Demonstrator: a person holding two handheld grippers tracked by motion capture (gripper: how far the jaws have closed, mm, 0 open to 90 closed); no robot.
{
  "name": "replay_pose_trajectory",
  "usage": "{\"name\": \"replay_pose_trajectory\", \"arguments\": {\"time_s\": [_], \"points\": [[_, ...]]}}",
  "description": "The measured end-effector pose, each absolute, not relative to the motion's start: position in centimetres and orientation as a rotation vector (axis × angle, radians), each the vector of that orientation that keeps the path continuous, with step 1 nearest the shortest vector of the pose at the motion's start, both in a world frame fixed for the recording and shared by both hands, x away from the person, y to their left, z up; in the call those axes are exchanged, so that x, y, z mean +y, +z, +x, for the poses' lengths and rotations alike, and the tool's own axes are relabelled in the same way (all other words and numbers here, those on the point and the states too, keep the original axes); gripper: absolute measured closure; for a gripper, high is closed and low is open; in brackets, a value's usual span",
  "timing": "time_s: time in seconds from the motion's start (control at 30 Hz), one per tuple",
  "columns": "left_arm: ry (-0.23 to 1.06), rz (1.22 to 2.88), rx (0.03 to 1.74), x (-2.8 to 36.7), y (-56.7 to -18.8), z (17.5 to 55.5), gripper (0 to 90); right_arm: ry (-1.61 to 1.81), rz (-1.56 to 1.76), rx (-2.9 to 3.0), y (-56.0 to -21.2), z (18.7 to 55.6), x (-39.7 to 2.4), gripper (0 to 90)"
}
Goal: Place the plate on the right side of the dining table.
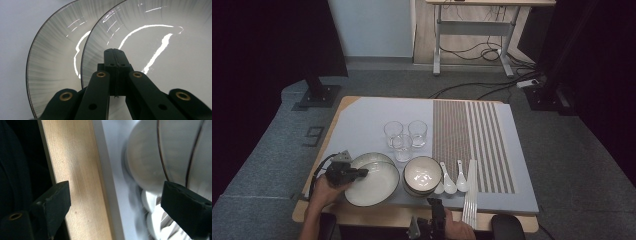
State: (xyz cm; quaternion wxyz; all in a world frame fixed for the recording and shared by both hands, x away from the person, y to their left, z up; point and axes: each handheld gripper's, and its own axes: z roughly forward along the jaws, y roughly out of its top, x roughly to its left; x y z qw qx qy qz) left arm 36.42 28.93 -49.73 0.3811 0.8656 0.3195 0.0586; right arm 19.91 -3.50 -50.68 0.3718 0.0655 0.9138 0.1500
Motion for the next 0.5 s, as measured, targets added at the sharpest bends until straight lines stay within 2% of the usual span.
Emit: {"name": "replay_pose_trajectory", "arguments": {"time_s": [0.5], "points": [[0.148, 2.208, 0.815, 29.0, -49.7, 36.4, 90.0, 0.317, -0.045, 2.199, -51.3, 19.7, -0.5, 13.8]]}}
